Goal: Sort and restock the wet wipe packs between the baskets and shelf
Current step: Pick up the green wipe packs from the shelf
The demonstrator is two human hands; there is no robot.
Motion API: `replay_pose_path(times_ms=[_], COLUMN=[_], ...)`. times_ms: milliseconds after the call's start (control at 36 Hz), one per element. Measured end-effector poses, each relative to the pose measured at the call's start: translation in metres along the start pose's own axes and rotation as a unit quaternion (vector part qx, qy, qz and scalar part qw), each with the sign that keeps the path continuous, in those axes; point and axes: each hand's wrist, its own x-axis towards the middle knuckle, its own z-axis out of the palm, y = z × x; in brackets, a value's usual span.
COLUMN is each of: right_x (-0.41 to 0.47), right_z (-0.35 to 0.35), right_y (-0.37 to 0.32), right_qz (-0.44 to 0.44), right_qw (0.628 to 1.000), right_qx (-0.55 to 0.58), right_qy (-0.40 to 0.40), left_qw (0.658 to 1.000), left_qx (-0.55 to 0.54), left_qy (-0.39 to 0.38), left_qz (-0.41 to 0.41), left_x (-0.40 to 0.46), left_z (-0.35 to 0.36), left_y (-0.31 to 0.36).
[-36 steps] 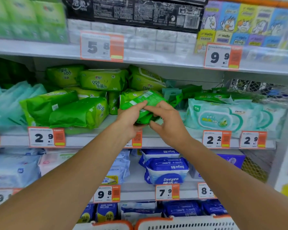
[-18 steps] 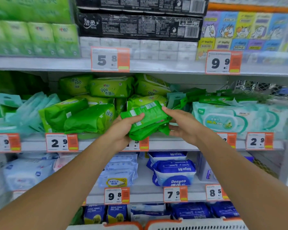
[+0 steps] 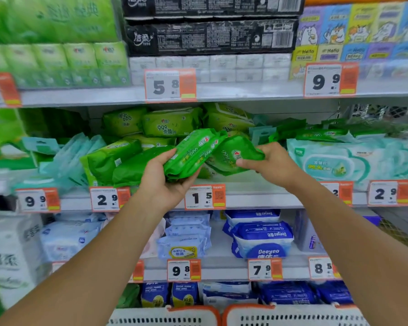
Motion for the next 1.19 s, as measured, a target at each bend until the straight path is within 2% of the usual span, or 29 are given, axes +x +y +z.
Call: replay_pose_path(times_ms=[56, 111, 167, 222, 333, 389, 528, 611, 722, 806, 944, 1056, 1139, 1194], right_x=[-0.006, -0.013, -0.02, -0.03, -0.053, -0.063, -0.076, -0.08, -0.08, -0.075, -0.07, -0.068, -0.069, -0.074], right_z=[-0.01, -0.02, -0.026, -0.022, 0.005, 0.014, 0.025, 0.033, 0.043, 0.049, 0.063, 0.072, 0.079, 0.082], right_y=[-0.007, -0.012, -0.018, -0.024, -0.027, -0.029, -0.033, -0.034, -0.034, -0.033, -0.034, -0.037, -0.041, -0.049], right_qz=[0.037, 0.077, 0.11, 0.144, 0.209, 0.22, 0.224, 0.236, 0.27, 0.302, 0.322, 0.342, 0.338, 0.324], right_qw=[0.984, 0.936, 0.894, 0.871, 0.837, 0.841, 0.851, 0.848, 0.824, 0.796, 0.775, 0.747, 0.75, 0.761], right_qx=[0.174, 0.344, 0.433, 0.469, 0.504, 0.49, 0.471, 0.47, 0.493, 0.517, 0.535, 0.563, 0.56, 0.549], right_qy=[0.005, 0.005, 0.0, -0.009, -0.051, -0.069, -0.065, -0.06, -0.07, -0.089, -0.1, -0.093, -0.103, -0.119], left_qw=[1.0, 1.0, 0.999, 0.996, 0.977, 0.967, 0.975, 0.976, 0.977, 0.977, 0.962, 0.959, 0.936, 0.924], left_qx=[-0.014, 0.001, 0.037, 0.088, 0.186, 0.208, 0.137, 0.128, 0.123, 0.148, 0.249, 0.237, 0.327, 0.359], left_qy=[-0.012, -0.014, 0.0, 0.017, 0.032, 0.026, -0.038, -0.079, -0.105, -0.12, -0.115, -0.154, -0.069, -0.022], left_qz=[0.005, 0.01, 0.012, -0.002, -0.096, -0.145, -0.171, -0.157, -0.136, -0.093, 0.0, 0.025, 0.109, 0.127], left_x=[-0.004, -0.006, -0.007, -0.009, -0.022, -0.03, -0.047, -0.055, -0.062, -0.062, -0.062, -0.057, -0.052, -0.052], left_z=[0.002, 0.002, 0.002, -0.001, -0.012, -0.019, -0.029, -0.032, -0.037, -0.039, -0.038, -0.052, -0.058, -0.062], left_y=[0.008, 0.017, 0.025, 0.029, 0.02, 0.014, 0.011, 0.015, 0.019, 0.023, 0.025, 0.025, 0.019, 0.024])
